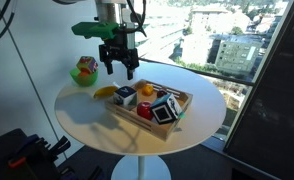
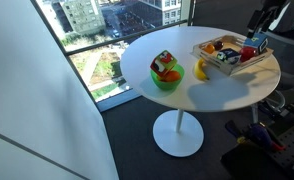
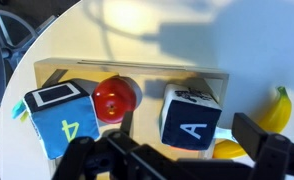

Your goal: Remove the plushy cube with letter A from the crate and put it on the table

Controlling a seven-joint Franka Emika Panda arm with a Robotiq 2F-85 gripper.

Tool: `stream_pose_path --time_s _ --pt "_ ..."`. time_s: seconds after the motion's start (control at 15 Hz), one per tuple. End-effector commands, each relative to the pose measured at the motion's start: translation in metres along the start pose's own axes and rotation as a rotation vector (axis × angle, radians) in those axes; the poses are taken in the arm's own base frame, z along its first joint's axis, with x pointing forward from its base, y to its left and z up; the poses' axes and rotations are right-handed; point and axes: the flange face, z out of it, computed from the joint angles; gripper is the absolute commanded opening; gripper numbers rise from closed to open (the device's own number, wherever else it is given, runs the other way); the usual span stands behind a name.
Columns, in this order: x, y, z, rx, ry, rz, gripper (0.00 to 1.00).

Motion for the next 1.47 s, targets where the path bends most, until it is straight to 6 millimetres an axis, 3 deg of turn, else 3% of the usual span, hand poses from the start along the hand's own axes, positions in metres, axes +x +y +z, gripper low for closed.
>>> stream_pose_path --time_s 0.0,0.87,1.4 --pt "0.000 0.000 0.000 0.000 -0.001 0.000 1.00" --pt "0.031 -0.018 0.049 0.000 0.007 0.126 1.00" --pt "0.057 -0.032 0.068 -0.013 0.028 0.157 1.00"
